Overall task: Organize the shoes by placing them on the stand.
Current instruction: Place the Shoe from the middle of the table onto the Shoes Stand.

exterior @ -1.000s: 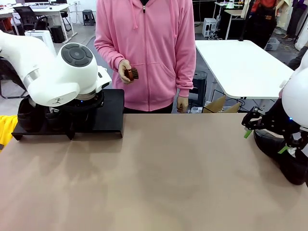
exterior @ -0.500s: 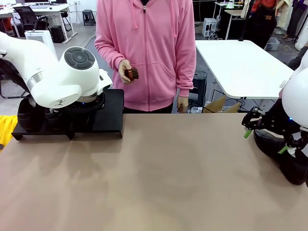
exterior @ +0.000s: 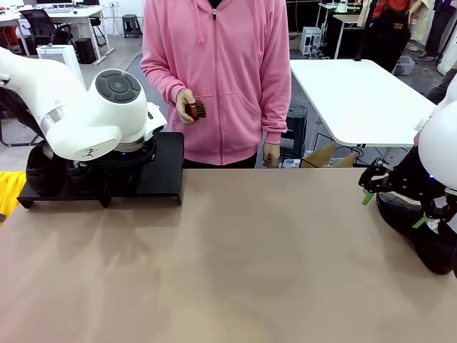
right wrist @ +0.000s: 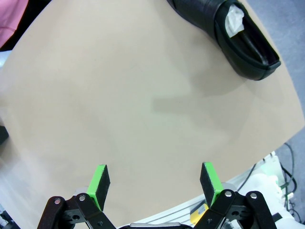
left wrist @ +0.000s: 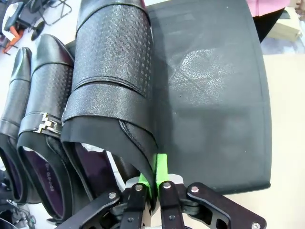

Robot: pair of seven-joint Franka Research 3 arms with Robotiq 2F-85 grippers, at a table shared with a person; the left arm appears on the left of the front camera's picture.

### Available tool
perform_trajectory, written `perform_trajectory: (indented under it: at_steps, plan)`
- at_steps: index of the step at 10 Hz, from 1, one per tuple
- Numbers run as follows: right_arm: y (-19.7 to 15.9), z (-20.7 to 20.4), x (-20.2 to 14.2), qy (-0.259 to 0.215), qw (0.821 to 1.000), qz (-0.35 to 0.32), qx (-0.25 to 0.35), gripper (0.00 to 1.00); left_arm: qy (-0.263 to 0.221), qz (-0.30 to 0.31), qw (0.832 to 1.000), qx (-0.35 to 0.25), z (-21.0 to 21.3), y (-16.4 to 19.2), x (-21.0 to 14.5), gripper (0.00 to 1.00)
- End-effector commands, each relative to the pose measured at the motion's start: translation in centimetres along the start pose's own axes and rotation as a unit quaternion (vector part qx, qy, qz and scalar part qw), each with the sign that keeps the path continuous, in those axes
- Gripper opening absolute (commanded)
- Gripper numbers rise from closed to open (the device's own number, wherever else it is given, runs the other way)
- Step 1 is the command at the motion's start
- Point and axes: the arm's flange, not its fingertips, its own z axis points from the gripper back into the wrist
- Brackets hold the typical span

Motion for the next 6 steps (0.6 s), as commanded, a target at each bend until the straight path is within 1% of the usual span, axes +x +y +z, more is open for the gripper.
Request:
perform_trajectory:
  at_steps: [1, 2, 6]
  plan:
    - [0.0, 0.0, 0.1, 0.003, 1.0, 0.01, 0.008, 1.0, 0.002, 0.003, 1.0, -0.002, -0.4, 0.1, 0.5, 0.2]
    - [0.0, 0.0, 0.1, 0.003, 1.0, 0.01, 0.008, 1.0, 0.003, 0.006, 1.0, 0.0, -0.4, 0.1, 0.5, 0.25]
    - [0.0, 0.0, 0.1, 0.003, 1.0, 0.01, 0.008, 1.0, 0.003, 0.048, 0.999, -0.001, 1.0, 0.9, 0.6, 0.25]
